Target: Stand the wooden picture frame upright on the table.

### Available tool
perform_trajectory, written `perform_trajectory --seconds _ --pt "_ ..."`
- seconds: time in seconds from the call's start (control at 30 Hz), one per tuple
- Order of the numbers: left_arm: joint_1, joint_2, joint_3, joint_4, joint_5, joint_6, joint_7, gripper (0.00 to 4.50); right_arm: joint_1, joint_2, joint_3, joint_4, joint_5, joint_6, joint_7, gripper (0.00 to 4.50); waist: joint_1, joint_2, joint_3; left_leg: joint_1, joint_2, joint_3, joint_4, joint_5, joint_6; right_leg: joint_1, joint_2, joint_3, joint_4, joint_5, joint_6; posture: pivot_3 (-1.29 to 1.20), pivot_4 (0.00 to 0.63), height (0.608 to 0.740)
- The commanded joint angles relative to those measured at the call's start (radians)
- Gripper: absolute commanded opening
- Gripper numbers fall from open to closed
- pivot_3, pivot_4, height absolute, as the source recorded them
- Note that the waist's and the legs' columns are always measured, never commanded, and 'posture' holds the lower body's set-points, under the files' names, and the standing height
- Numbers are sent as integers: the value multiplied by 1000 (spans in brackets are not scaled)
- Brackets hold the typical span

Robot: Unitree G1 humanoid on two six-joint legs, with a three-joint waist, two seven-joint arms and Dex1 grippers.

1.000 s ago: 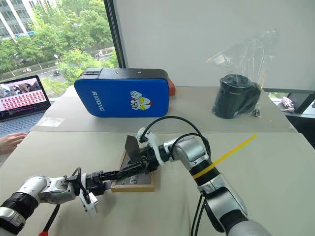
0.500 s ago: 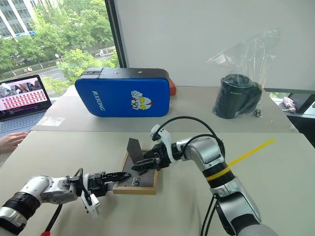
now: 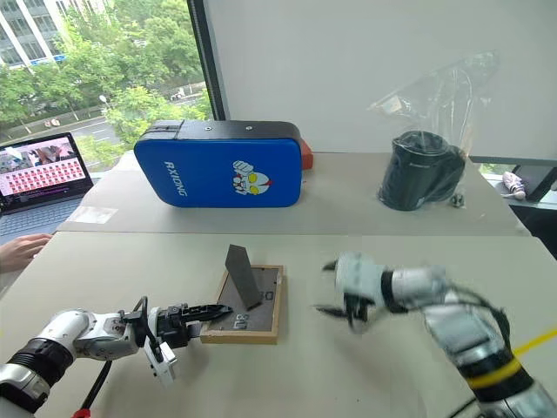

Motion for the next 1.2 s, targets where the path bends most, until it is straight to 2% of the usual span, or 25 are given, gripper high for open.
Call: perform_trajectory --seconds 0.03,0.2,0.33,0.43,0.63,0.7,0.77,0.8,0.87,0.9,0.97,1.1,1.13,1.2 --pt "11 1 -29 37 -10 -19 -47 1184 3 73 36 -33 -246 -327 -224 4428 -4 -2 1 0 0 0 0 0 -1 0 0 0 1 0 0 0 150 740" --pt "2 -1 -25 43 -30 -27 -62 1184 -32 176 68 41 -448 -487 -410 4428 -1 -4 2 2 0 0 0 1 -2 1 0 0 1 0 0 0 150 740" --pt "0 -3 -21 46 -48 -33 -75 1184 -49 214 93 97 -522 -529 -453 4428 0 -5 2 2 0 0 0 1 -2 2 0 0 1 1 -1 0 150 740" --pt "1 -5 -17 46 -55 -33 -82 1184 -51 220 100 118 -533 -553 -467 3777 1 -6 2 2 0 0 0 1 -2 2 0 0 0 1 -1 0 150 740" --pt "8 -14 -5 55 -78 -19 -94 1184 -44 221 96 122 -529 -575 -474 1718 -1 -6 2 4 0 0 -1 1 -2 3 0 0 1 1 -1 0 150 740" --pt "9 -20 0 62 -109 -22 -109 1184 -44 224 92 119 -524 -576 -478 1294 0 -6 2 5 0 0 -1 1 -2 4 0 0 1 1 -1 0 150 740" --pt "9 -26 10 65 -157 -19 -129 2146 -44 227 88 115 -517 -573 -480 1250 0 -6 2 5 0 0 -1 1 -2 4 0 0 1 1 -1 0 150 740" --pt "11 -28 15 64 -171 -15 -137 2340 -44 227 87 114 -515 -572 -480 1247 -1 -6 2 5 0 0 -1 1 -2 4 0 0 1 1 -1 0 150 740" --pt "22 -35 44 59 -224 25 -158 3122 -42 232 77 111 -493 -559 -477 1231 -2 -6 2 5 0 0 -1 1 -2 4 0 0 1 1 -1 0 150 740" --pt "31 -38 60 67 -287 51 -182 3332 -39 236 70 109 -473 -543 -471 1231 -3 -6 2 5 0 0 -1 1 -2 4 0 0 1 1 -1 0 150 740" --pt "67 -34 103 63 -454 113 -243 4108 -36 238 52 99 -432 -510 -453 1231 -3 -7 3 5 0 0 -2 1 -2 4 1 0 1 0 -2 0 150 740" --pt "235 -33 245 -76 -859 404 -402 4108 -45 234 -16 41 -241 -336 -356 1231 -7 -7 4 5 1 0 -2 1 -1 3 1 0 2 0 -3 0 150 740" --pt "279 -39 279 -127 -927 483 -432 4108 -52 239 -35 21 -188 -279 -331 1231 -7 -7 5 4 1 0 -2 1 -1 3 1 0 2 0 -3 0 150 740" --pt "376 -48 323 -207 -971 577 -470 4108 -90 246 -76 -25 -52 -105 -258 1231 -6 -8 6 4 1 0 -2 1 -1 3 1 0 3 1 -3 0 150 740"
